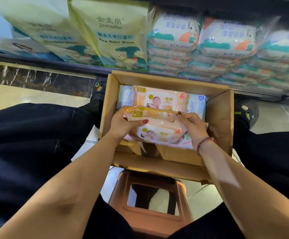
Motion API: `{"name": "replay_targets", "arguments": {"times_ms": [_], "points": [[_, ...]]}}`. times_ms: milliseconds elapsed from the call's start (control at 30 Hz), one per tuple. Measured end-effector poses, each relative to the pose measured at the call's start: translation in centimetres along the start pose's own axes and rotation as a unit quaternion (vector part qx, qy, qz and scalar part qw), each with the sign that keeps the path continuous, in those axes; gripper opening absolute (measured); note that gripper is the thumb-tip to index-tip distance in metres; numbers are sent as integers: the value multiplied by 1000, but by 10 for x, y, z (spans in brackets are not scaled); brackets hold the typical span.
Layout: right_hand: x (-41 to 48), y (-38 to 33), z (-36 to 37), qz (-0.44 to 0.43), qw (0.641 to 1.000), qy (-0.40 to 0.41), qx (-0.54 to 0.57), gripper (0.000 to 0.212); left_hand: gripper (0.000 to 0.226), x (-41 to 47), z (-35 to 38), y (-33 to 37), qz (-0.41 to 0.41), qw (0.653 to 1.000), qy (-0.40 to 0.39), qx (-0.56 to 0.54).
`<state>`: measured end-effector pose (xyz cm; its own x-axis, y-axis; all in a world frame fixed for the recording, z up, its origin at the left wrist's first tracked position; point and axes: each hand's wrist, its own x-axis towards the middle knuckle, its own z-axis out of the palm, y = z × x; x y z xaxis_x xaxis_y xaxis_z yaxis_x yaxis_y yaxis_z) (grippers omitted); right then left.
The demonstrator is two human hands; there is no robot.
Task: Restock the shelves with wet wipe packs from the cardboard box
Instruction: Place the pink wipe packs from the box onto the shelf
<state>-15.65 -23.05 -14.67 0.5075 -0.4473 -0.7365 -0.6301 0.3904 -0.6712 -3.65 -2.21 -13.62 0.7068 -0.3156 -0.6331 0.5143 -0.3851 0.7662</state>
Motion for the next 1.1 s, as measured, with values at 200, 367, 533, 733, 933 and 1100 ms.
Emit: {"name": "replay_targets", "arguments": {"times_ms": [200,367,533,733,933,1100], "points": [[-14,9,-7,29,989,-146,-9,59,64,1,5,5,-62,998,28,17],[-19,1,-11,32,987,-138,75,73,49,0,7,19,-90,996,6,-13],[-16,-23,-24,35,976,-195,89,84,51,-3,19,34,-72,997,-23,11],[-6,-14,-42,13,970,-125,208,74,24,8,17,40,-53,996,10,-72],[4,-16,-62,-4,949,-83,303,30,65,47,4,34,-62,993,92,-44],[15,-15,-60,53,958,-58,275,78,53,69,18,31,-107,993,-24,51]]}}
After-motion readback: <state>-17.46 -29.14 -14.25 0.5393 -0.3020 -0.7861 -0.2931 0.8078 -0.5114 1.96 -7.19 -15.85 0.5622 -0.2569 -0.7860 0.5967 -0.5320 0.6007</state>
